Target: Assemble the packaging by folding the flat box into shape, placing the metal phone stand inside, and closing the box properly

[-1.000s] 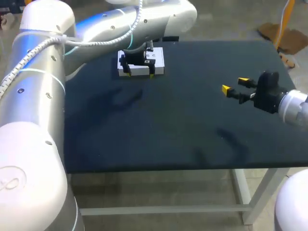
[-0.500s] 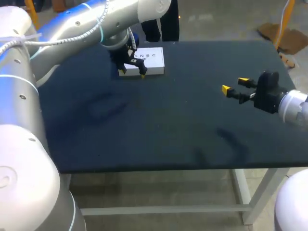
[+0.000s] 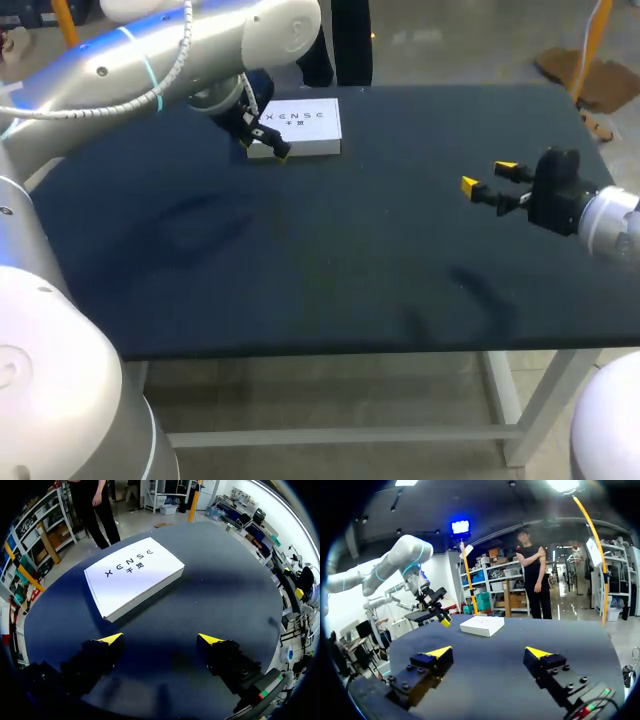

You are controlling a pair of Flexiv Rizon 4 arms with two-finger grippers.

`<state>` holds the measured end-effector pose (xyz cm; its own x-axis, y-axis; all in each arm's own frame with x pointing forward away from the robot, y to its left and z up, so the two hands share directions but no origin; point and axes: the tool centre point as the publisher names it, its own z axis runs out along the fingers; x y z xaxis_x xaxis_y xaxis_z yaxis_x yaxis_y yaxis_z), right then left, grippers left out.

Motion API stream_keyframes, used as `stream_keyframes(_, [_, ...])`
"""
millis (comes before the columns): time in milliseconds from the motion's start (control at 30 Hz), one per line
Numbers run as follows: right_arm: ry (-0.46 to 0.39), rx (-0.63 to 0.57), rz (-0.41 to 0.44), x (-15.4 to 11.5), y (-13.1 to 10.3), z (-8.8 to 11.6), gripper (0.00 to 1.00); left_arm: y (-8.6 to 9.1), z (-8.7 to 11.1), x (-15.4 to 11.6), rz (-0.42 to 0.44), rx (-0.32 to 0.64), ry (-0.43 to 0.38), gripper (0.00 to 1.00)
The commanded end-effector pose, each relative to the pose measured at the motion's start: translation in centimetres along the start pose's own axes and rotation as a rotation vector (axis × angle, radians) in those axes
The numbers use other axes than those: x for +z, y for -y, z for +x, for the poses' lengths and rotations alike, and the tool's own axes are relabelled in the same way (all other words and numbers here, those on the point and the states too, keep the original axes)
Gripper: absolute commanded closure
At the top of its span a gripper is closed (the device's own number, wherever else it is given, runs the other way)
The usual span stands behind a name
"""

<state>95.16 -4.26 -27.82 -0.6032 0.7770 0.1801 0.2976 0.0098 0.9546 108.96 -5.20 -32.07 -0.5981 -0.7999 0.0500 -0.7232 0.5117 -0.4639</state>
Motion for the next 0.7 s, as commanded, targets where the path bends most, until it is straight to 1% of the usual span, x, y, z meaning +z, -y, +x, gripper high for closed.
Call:
stream_keyframes(33, [0.0,-0.001,-0.007,0.0,0.1,0.0,0.0,-0.8,0.1,-0.4,0.458,0.031,-0.002,0.0])
stream_keyframes(333, [0.0,-0.001,-0.007,0.0,0.1,0.0,0.0,-2.0,-0.7,-1.7,0.571,0.118,-0.085,0.0])
stream_keyframes(467, [0.0,-0.001,-0.007,0.0,0.1,0.0,0.0,-2.3,-0.9,-2.0,0.603,0.141,-0.088,0.0])
stream_keyframes(700, [0.0,-0.001,-0.007,0.0,0.1,0.0,0.0,-2.3,-1.3,-2.4,0.647,0.172,-0.092,0.0])
